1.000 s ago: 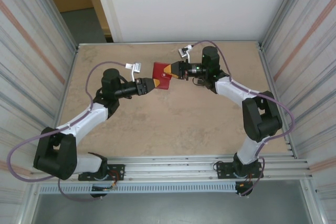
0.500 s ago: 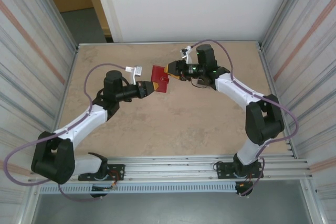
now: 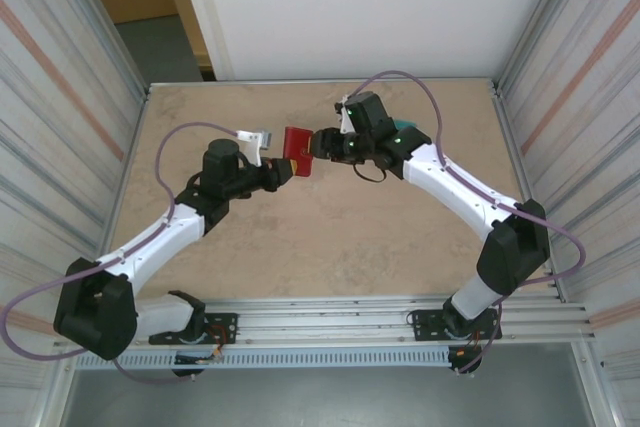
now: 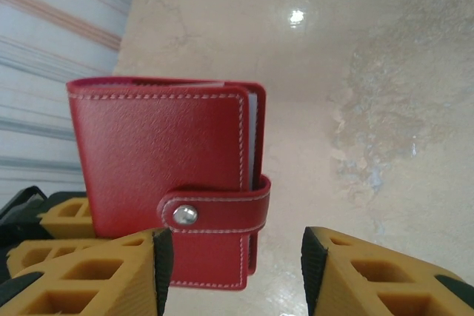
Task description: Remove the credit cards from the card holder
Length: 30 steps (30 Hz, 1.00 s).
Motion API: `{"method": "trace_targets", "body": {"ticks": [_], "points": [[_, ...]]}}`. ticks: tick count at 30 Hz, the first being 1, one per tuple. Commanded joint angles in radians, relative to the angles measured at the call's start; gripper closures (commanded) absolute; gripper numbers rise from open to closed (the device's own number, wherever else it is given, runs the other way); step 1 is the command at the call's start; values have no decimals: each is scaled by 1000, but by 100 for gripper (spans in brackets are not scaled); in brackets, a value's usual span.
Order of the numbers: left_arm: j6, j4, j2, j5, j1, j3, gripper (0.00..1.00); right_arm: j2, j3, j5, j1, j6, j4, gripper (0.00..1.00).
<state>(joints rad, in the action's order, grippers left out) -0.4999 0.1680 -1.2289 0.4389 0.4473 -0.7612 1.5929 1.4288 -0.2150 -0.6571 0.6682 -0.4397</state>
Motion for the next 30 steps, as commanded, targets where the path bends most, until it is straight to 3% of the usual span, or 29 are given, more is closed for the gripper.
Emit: {"method": "trace_targets", "body": {"ticks": [1, 12, 25, 28, 30], "points": [[1, 52, -17, -17, 4, -17, 100, 10, 37, 39, -17, -20, -41, 50], [-24, 81, -42, 2, 7, -14, 100, 116, 146, 39, -61, -32, -65, 53], [-55, 132, -42, 10, 16, -2, 100, 175, 161, 103, -73, -33, -117, 61], [-63, 130, -36, 4, 18, 3, 100, 175, 171, 152, -73, -36, -148, 70], [-64, 126, -25, -11, 19, 7, 100, 166, 169, 180, -70, -38, -161, 82]]}}
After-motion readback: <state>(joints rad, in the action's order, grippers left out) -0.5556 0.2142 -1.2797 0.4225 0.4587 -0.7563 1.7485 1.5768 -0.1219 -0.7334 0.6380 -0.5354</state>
